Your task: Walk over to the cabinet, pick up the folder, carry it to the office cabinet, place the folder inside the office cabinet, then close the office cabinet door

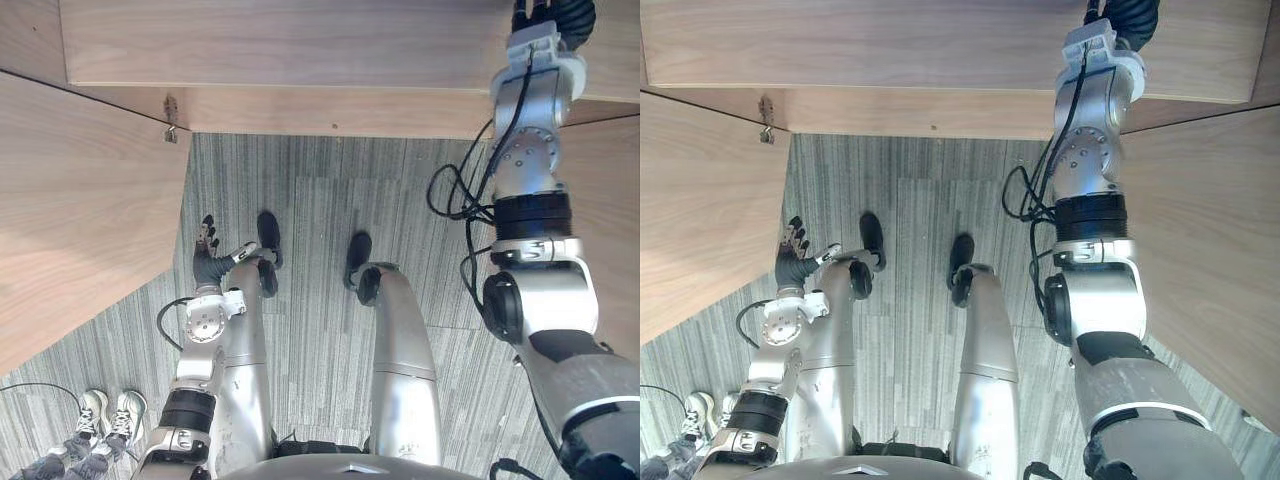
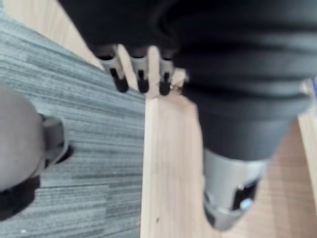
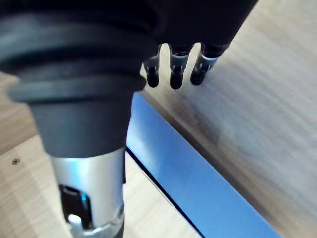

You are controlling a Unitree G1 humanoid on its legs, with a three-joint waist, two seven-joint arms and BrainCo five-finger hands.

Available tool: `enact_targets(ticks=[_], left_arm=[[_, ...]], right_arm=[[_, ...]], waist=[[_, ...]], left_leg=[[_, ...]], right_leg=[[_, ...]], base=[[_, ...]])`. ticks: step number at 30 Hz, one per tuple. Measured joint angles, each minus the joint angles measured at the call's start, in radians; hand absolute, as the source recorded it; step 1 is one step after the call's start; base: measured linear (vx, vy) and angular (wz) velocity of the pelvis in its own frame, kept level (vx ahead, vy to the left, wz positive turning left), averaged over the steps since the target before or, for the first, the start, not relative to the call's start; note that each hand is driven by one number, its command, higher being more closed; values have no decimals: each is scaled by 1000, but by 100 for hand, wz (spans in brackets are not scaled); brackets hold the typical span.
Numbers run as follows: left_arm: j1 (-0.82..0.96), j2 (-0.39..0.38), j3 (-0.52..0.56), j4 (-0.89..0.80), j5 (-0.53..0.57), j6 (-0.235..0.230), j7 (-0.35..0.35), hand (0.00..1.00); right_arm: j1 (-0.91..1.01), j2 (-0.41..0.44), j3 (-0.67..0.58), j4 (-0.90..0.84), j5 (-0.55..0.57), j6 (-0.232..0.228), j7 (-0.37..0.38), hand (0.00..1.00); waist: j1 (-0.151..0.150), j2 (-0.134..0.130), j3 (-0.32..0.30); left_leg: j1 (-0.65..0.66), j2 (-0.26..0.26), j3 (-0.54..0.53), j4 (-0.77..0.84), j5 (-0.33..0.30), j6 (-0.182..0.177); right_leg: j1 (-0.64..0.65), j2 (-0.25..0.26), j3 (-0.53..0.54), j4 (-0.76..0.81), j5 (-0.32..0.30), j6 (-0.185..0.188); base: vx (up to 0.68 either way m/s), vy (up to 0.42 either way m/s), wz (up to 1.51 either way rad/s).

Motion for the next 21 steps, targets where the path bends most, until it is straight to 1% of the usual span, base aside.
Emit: enact_targets(ticks=[4,8,10,13,15,17,18,20,21], left_arm=[[0,20,2,1,0,2,-1,0],[-2,34,8,1,-8,2,-8,0],[-10,36,19,6,-9,8,-21,0],[-34,59,28,8,-9,12,-22,0],[-68,72,45,10,-9,21,-22,0],[-95,83,48,21,-9,23,-23,0],[-121,93,61,36,-9,28,-24,0],[-146,98,80,45,-9,35,-24,0],[-164,106,84,45,-9,39,-26,0]], right_arm=[[1,-18,21,16,-3,15,11,0],[30,-61,40,16,-79,34,46,0],[42,-75,40,14,-94,45,57,0],[86,-90,52,8,-170,50,73,0],[127,-98,53,-38,-245,68,83,0],[149,-104,59,-73,-279,71,85,0],[157,-105,59,-95,-341,82,93,0],[165,-114,59,-123,-396,93,99,0],[180,-128,58,-159,-477,107,99,0]], waist=[[-5,0,0],[-6,-1,0],[-8,-1,0],[-15,-4,-2],[-18,-5,-2],[-21,-5,-2],[-30,-5,-2],[-35,-5,-2],[-37,-5,-2]], left_leg=[[14,0,7,-14,3,4],[30,2,9,-29,4,6],[28,3,10,-29,4,7],[30,4,10,-30,4,7],[30,7,12,-30,4,7],[31,9,13,-31,5,8],[31,10,14,-32,6,10],[31,11,16,-33,7,11],[33,13,20,-33,7,12]], right_leg=[[14,1,2,-20,9,4],[36,5,1,-50,22,9],[37,6,1,-56,26,12],[43,8,1,-65,29,15],[44,10,2,-70,34,16],[44,13,3,-73,36,16],[44,14,4,-76,40,16],[44,16,6,-78,43,16],[44,17,10,-80,45,18]], base=[[-3,19,-4],[-4,6,-2],[-9,19,-5],[-4,9,-1],[-11,6,-5],[-14,1,-5],[-17,1,-4],[-18,3,-5],[-18,4,-6]])
